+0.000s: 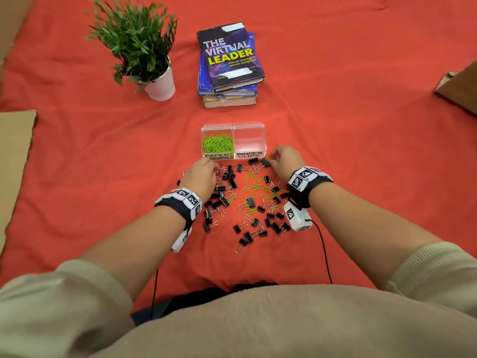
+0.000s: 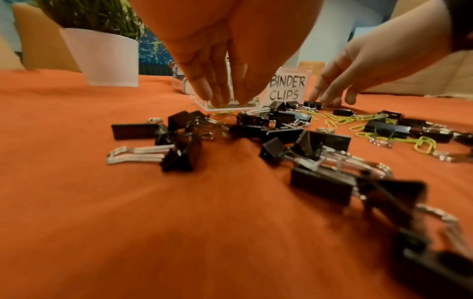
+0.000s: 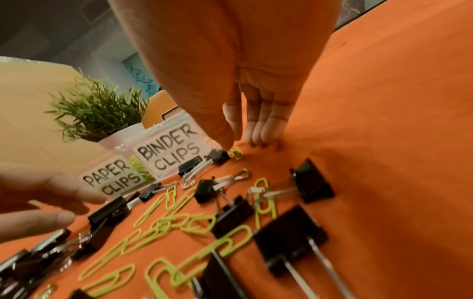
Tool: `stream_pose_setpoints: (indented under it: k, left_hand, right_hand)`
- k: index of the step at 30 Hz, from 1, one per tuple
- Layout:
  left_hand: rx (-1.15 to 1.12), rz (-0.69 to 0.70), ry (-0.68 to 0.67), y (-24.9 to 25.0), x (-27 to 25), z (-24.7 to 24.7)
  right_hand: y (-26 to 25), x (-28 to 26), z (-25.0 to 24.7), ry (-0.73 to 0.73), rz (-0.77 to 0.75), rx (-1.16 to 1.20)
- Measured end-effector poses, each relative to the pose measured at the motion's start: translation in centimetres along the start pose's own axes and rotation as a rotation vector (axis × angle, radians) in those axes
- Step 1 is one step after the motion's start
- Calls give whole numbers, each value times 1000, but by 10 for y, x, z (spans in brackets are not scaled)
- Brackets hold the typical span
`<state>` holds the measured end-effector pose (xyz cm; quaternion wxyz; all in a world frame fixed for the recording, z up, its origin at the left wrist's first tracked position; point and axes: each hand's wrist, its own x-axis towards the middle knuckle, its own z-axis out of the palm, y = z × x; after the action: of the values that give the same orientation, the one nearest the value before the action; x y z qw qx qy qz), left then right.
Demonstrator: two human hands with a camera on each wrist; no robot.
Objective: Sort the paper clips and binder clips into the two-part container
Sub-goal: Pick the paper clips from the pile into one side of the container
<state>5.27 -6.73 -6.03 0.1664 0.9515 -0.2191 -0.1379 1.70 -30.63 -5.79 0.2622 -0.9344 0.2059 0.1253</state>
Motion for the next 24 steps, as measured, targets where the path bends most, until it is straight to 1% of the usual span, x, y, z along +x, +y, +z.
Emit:
stream_pose_setpoints:
  k: [4, 10, 16, 19, 21, 22, 24]
  left_hand:
    - [123, -14, -58, 3, 6, 2]
    - [172, -54, -60, 4, 15, 4]
    - [225, -49, -94, 8, 15, 4]
    - [235, -69, -84, 9, 13, 6]
    - [235, -74, -77, 8, 12, 8]
    - [226, -78, -73, 7, 11, 9]
    - [183, -99, -60, 5, 10, 11]
  right_hand:
    - [-6, 0, 4, -39, -45, -62]
    - [5, -14, 15, -32, -196, -191]
    - [10, -22, 10, -31, -219, -272]
    - [14, -25, 7, -52, -202, -317]
    - [18, -25, 3, -75, -137, -278]
    - [19, -25, -1, -77, -84, -214]
    - [27, -23, -7, -54, 26, 3]
